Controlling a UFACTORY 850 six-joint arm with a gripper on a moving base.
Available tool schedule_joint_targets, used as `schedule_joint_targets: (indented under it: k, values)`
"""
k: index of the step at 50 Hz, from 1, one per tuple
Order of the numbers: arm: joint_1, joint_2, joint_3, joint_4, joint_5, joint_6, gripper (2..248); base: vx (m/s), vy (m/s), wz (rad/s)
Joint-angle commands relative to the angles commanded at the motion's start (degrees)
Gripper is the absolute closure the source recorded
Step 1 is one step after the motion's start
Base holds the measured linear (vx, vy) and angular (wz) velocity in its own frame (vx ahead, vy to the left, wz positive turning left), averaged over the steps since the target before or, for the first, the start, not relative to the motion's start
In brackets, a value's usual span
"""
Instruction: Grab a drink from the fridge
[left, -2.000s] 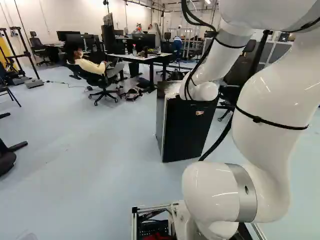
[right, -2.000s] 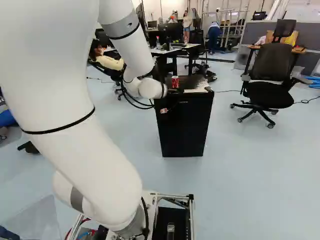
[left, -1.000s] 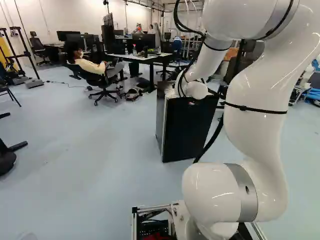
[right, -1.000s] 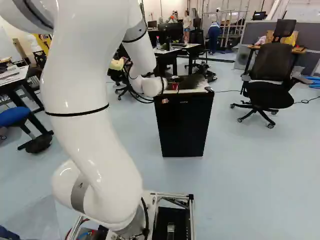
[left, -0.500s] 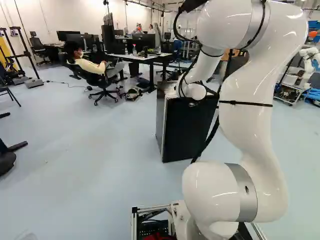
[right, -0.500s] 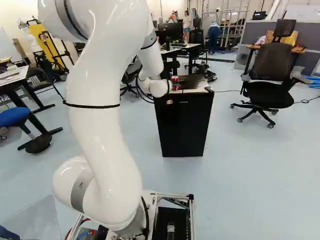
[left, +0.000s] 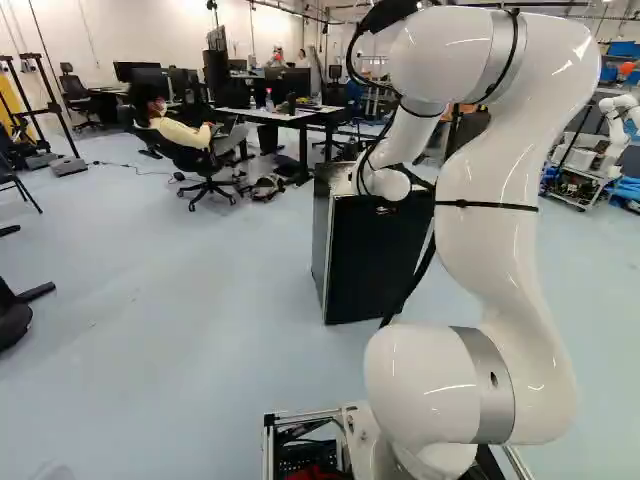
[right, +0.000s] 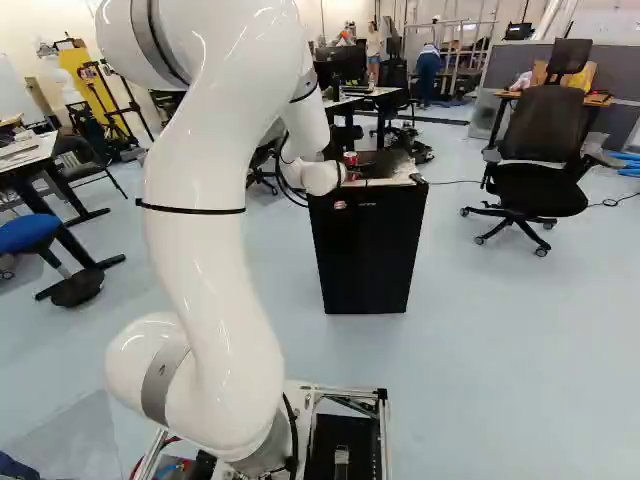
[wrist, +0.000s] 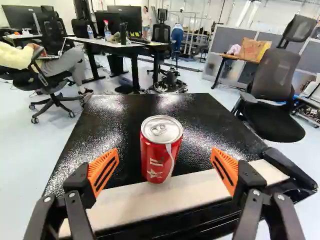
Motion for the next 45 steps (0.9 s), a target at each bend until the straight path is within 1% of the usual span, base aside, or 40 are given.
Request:
schedule_joint_targets:
  k: [5,20,21,25,26,30,31,35,36,41,42,45]
  values:
    - [0.00,0.00,0.00,0.00,0.00,2.89,3,0.000,0.000,0.000]
    - [0.00,0.00,0.00,0.00,0.00,2.89,3,0.000,0.000,0.000]
    - [0.00,0.00,0.00,0.00,0.00,2.89,21,0.000,0.000,0.000]
    - [0.00,0.00,0.00,0.00,0.00,2.89,21,0.000,0.000,0.000]
    - [0.00,0.00,0.00,0.00,0.00,2.89,60,0.000,0.000,0.000]
    - [0.00,0.00,0.00,0.00,0.00,2.89,60,0.000,0.000,0.000]
    - [0.00,0.00,0.00,0.00,0.00,2.89,98,0.000,0.000,0.000]
    - [0.00,0.00,0.00,0.00,0.00,2.89,98,0.000,0.000,0.000]
    - [0.00,0.00,0.00,0.00,0.00,2.89,137,0.000,0.000,0.000]
    - [0.00,0.00,0.00,0.00,0.00,2.89,137,0.000,0.000,0.000]
    - [0.00,0.00,0.00,0.00,0.00,2.89,157,0.000,0.000,0.000]
    - [0.00,0.00,0.00,0.00,0.00,2.89,157,0.000,0.000,0.000]
